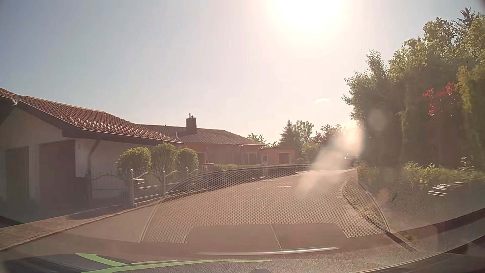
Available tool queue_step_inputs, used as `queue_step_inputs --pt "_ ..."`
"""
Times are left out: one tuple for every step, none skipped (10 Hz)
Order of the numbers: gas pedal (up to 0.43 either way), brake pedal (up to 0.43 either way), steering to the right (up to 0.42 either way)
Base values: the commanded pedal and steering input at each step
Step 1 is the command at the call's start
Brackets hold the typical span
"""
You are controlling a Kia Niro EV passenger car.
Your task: Follow the waypoints while adhering to traffic rules and regulations
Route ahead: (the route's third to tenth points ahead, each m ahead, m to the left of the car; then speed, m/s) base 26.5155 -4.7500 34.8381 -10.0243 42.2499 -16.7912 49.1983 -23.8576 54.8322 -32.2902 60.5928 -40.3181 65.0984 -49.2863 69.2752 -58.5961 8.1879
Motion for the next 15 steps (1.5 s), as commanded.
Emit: queue_step_inputs --pt "0.087 0.0 0.075" --pt "0.087 0.0 0.077" --pt "0.079 0.0 0.077" --pt "0.079 0.0 0.077" --pt "0.079 0.0 0.078" --pt "0.079 0.0 0.08" --pt "0.079 0.0 0.082" --pt "0.079 0.0 0.083" --pt "0.079 0.0 0.083" --pt "0.079 0.0 0.084" --pt "0.079 0.0 0.084" --pt "0.079 0.0 0.084" --pt "0.079 0.0 0.084" --pt "0.079 0.0 0.085" --pt "0.079 0.0 0.085"
